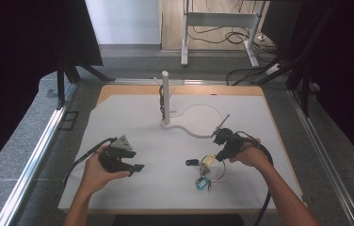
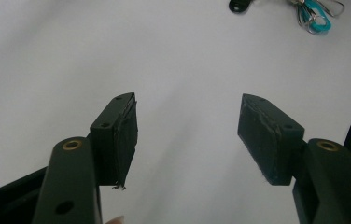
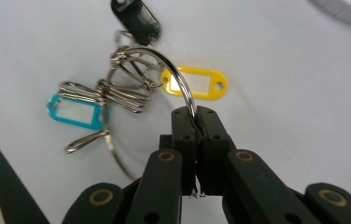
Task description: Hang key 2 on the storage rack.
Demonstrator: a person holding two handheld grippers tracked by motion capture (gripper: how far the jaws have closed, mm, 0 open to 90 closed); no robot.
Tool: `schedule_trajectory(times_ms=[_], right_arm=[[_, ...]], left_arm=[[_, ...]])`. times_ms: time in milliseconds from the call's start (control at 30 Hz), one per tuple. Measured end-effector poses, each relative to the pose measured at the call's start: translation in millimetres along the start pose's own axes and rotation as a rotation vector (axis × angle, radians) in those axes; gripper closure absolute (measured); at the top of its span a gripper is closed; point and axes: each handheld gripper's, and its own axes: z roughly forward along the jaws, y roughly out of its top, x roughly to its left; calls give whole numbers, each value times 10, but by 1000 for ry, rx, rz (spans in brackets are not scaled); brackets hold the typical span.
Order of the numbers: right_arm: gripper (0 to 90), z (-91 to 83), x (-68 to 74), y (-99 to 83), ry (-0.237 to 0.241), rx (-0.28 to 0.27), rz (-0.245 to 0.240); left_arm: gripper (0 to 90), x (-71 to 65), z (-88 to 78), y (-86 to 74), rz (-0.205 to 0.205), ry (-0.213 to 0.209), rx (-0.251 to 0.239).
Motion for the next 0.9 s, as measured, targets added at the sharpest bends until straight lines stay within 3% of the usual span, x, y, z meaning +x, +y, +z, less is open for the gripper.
schedule_trajectory(times_ms=[633,900], right_arm=[[875,-321,-60,63,49,-126,44],[875,-506,-84,180,27,-164,45]], left_arm=[[385,0,16,-6,5,2,6],[384,-2,18,-9,6,2,7]])
